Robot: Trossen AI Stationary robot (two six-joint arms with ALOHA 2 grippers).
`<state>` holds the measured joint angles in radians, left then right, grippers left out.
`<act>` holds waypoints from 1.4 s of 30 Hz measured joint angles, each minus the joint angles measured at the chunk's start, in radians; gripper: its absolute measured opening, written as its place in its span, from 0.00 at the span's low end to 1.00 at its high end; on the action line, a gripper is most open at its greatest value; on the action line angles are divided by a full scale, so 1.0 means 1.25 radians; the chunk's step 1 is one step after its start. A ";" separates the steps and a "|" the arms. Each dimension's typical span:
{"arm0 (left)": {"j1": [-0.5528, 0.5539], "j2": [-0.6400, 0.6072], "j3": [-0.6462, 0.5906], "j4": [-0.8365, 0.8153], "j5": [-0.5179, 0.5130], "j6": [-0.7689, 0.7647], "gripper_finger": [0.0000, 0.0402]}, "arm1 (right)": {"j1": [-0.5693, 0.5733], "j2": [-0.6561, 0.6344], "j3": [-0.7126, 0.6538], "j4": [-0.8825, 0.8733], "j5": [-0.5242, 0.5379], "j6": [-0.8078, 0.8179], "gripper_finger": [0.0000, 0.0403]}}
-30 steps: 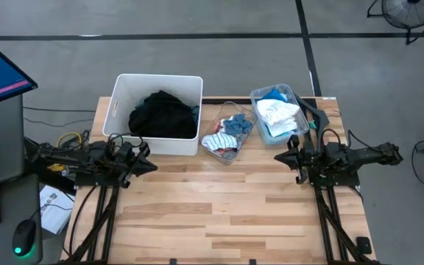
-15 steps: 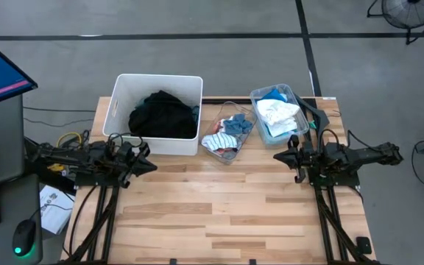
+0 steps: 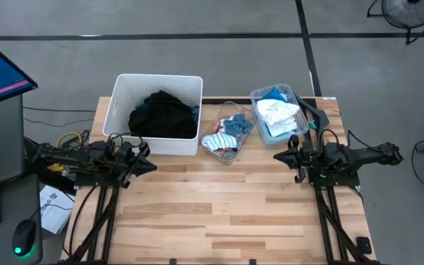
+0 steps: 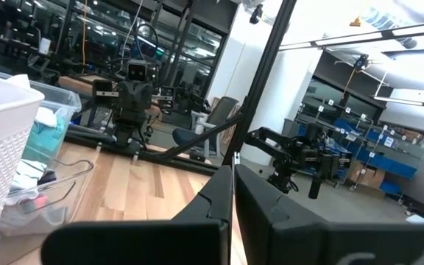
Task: Pick & Place Cloths
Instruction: Return to Home Position
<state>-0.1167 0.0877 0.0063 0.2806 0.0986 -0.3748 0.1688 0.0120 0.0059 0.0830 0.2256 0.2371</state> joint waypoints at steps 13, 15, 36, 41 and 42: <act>0.000 0.000 0.000 0.008 0.000 0.000 0.00 | 0.000 0.000 0.000 0.000 0.000 0.000 0.00; 0.000 0.000 0.000 0.011 0.000 0.000 0.00 | 0.000 0.000 0.000 0.000 0.000 0.000 0.00; 0.000 0.000 0.000 0.014 0.000 0.000 0.00 | 0.000 0.000 -0.001 0.000 0.000 0.000 0.00; 0.000 0.000 0.000 0.014 0.000 0.000 0.00 | 0.000 0.000 -0.001 0.000 0.000 0.000 0.00; 0.000 0.000 0.000 0.014 0.000 0.000 0.00 | 0.000 0.000 -0.001 0.000 0.000 0.000 0.00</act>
<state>-0.1169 0.0876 0.0063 0.2985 0.0986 -0.3748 0.1687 0.0120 0.0051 0.0827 0.2253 0.2371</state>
